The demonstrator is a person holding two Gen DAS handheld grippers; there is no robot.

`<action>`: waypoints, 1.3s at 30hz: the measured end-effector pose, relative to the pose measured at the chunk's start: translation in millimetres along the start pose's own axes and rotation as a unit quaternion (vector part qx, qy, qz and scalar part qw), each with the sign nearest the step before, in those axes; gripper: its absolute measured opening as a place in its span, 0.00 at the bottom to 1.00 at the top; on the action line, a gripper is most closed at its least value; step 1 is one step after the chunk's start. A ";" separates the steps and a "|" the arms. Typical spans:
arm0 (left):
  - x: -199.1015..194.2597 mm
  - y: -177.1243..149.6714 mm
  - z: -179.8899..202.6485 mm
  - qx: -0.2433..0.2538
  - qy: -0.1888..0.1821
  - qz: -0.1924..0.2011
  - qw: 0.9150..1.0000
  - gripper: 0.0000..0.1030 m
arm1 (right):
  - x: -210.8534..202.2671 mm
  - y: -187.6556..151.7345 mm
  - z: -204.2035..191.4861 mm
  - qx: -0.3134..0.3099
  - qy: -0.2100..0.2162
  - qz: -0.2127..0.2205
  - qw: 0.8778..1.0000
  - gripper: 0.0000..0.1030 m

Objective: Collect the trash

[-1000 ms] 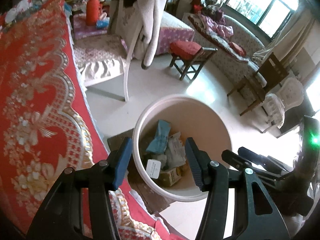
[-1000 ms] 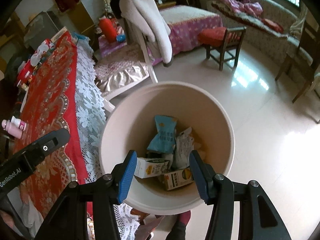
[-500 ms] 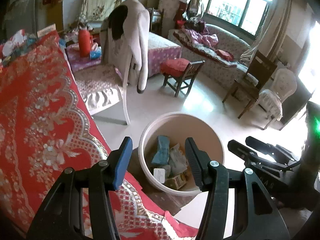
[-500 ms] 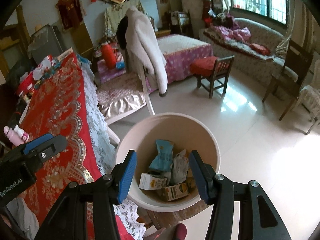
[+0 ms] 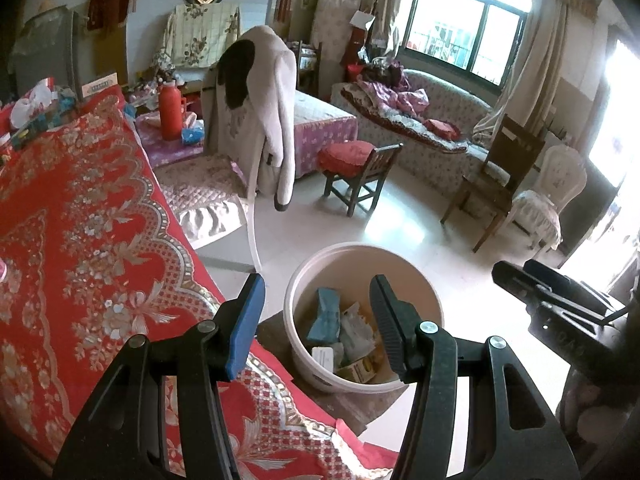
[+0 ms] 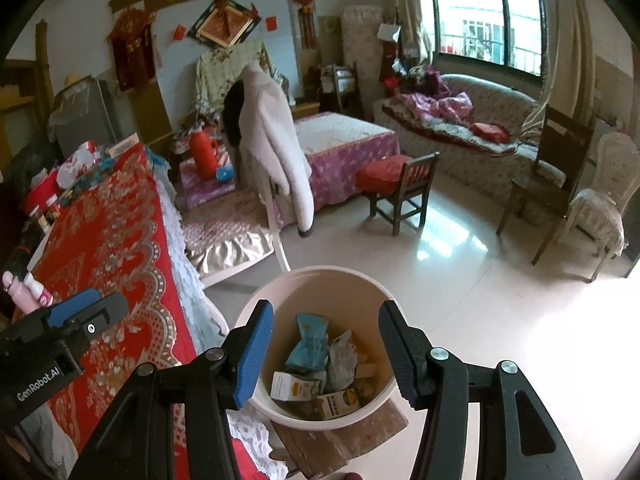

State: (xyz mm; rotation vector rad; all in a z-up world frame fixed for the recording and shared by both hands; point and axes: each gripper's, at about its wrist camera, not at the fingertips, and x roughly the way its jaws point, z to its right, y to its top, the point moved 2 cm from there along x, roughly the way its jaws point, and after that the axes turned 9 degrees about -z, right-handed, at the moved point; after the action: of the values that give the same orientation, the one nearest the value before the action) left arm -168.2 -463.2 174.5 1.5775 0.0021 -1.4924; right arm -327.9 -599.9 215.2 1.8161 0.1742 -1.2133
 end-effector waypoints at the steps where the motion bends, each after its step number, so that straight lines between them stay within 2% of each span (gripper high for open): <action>1: -0.8 -0.6 0.8 0.000 -0.001 0.000 1.000 0.51 | -1.8 0.2 0.2 0.002 -0.003 0.003 1.000 0.61; 3: -1.3 -0.5 0.8 0.001 0.000 0.001 1.000 0.52 | -5.4 0.6 0.2 0.004 -0.007 0.014 1.000 0.75; 29: -4.1 1.6 1.9 0.012 -0.001 0.006 1.000 0.51 | -10.9 0.3 2.2 0.000 -0.012 0.017 1.000 0.75; 39: -3.5 2.2 1.5 0.013 -0.001 0.005 1.000 0.51 | -3.9 -2.9 16.6 0.000 -0.015 0.009 1.000 0.75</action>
State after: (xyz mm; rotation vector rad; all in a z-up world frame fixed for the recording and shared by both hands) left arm -169.0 -463.3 178.8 1.5935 -0.0272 -1.4919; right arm -342.5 -609.2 214.9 1.7951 0.1404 -1.2265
